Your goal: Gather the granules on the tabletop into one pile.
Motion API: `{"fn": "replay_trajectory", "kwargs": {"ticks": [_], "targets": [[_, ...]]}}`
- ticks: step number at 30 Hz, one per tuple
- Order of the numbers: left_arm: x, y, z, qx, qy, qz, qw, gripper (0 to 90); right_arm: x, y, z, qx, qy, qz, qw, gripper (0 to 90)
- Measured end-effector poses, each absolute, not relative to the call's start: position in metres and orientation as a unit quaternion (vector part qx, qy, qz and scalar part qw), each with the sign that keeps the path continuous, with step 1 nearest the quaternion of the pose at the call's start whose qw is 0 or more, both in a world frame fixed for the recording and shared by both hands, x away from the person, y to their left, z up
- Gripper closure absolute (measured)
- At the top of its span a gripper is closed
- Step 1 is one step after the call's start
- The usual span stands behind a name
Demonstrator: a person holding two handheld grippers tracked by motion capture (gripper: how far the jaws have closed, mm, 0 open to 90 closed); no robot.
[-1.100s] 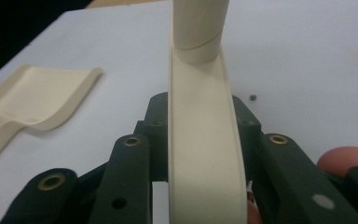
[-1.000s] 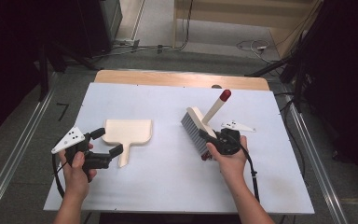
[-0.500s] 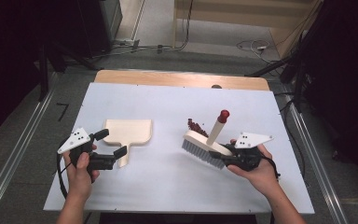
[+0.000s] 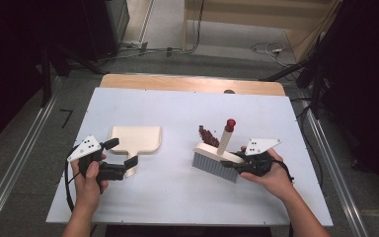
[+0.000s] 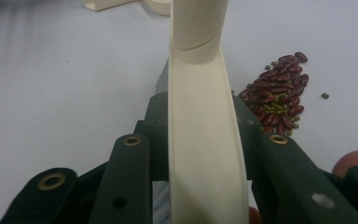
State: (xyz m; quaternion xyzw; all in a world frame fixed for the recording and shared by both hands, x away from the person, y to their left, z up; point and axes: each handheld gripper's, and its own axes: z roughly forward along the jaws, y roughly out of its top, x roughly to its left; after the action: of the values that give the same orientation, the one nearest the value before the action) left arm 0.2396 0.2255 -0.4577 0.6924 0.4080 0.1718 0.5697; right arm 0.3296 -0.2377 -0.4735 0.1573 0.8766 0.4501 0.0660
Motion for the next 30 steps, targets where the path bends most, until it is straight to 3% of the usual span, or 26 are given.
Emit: {"fn": "replay_trajectory", "kwargs": {"ticks": [24,30], "targets": [[0.240,0.224,-0.458,0.692,0.407,0.168,0.572,0.0,0.389,-0.227,-0.473,0.185,0.871,0.449,0.080,65.7],[0.240,0.225,-0.458,0.692,0.407,0.169,0.572,0.0,0.386,-0.228,-0.469,0.186,0.867,0.459,0.050,65.7]]}}
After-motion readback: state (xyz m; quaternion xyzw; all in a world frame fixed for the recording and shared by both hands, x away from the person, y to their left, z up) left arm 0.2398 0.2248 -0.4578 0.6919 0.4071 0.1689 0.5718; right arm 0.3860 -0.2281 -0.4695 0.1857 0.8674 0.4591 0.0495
